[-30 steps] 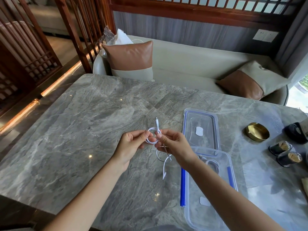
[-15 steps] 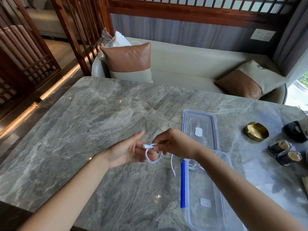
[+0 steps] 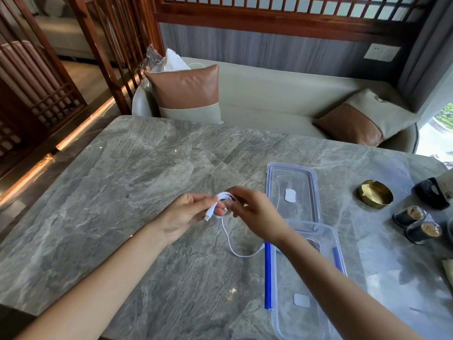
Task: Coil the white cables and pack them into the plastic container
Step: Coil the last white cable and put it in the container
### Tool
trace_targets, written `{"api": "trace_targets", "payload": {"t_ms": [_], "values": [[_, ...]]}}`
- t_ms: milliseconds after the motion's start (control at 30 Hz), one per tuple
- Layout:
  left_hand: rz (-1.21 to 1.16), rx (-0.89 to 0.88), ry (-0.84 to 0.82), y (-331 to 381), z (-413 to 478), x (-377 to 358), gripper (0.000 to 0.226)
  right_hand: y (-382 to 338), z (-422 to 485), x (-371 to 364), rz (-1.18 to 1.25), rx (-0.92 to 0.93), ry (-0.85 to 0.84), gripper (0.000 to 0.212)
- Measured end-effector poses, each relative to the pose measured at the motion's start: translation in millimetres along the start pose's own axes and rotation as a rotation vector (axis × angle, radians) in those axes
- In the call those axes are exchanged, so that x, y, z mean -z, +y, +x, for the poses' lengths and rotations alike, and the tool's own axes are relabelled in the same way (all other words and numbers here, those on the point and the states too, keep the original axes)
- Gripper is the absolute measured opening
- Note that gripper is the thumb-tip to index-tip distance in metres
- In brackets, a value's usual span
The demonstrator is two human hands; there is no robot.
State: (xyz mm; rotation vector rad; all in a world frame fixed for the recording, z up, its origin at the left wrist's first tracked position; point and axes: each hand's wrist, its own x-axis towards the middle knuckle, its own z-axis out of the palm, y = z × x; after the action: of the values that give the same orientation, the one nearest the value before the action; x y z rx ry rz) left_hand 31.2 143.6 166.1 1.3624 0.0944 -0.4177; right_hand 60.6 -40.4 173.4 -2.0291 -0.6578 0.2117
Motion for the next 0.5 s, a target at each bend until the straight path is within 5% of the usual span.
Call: {"api": "trace_targets", "payload": {"t_ms": [233, 333, 500], "values": [[-0.199, -0.158, 0.103, -26, -5, -20, 0.037, 7, -9, -34, 0.578, -0.256, 0.166, 0.023], [-0.197, -0.086, -0.009, -23, -8, -16, 0.047, 6, -7, -25, 0.441, -0.202, 0.096, 0.024], [-0.1, 0.127, -0.195, -9, -15, 1, 0.038, 0, -2, 7, -0.139, 0.03, -0.172, 0.021]]}}
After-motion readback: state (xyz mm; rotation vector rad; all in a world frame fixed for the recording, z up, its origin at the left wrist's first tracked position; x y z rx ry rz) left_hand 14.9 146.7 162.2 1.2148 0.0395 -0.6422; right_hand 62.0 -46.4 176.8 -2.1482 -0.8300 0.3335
